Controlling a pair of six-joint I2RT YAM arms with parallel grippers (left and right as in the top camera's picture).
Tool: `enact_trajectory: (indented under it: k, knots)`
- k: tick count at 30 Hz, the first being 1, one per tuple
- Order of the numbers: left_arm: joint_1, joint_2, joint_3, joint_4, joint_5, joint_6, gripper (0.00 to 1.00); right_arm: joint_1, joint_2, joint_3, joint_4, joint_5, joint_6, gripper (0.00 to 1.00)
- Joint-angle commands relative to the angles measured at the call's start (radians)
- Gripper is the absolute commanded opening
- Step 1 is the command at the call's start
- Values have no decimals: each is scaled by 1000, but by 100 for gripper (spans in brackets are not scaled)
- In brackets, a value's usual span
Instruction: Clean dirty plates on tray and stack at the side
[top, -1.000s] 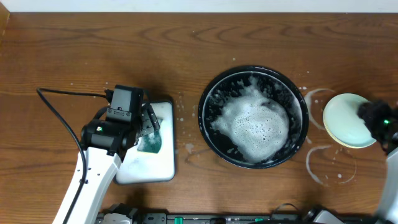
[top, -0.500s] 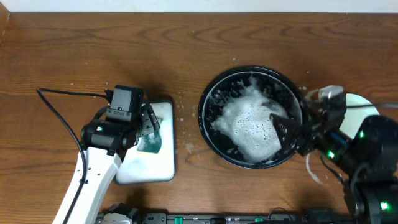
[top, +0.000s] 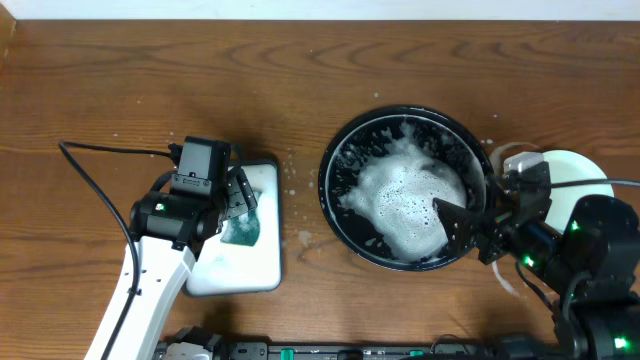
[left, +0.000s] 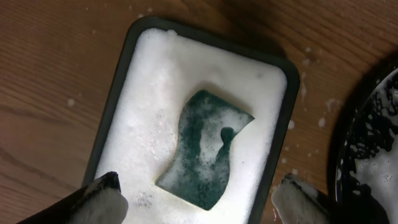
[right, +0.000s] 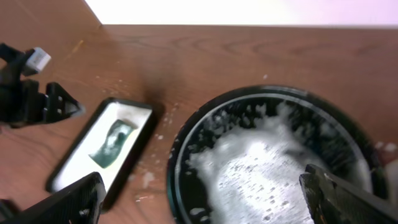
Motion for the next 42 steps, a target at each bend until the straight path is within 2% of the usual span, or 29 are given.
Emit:
enact_trajectory:
  k: [1, 4, 7, 17, 23, 29, 42]
  knots:
    - [5, -2, 27, -2, -12, 6, 82, 14, -54, 0, 4, 66, -140, 99]
    - [5, -2, 27, -2, -12, 6, 82, 24, -125, -50, 16, 187, -182, 99]
    - [5, -2, 27, -2, -12, 6, 82, 26, -229, -173, 69, 277, -183, 99]
    - [5, -2, 27, -3, -12, 6, 82, 26, -678, -569, 123, 349, -183, 99]
    - [5, -2, 27, -2, -13, 6, 82, 26, -677, -759, 326, 367, -183, 99]
    - [5, -2, 27, -2, -12, 6, 82, 27, -680, -925, 702, 367, -183, 99]
    - [5, -2, 27, -2, -13, 6, 82, 26, -680, -925, 679, 367, -183, 99]
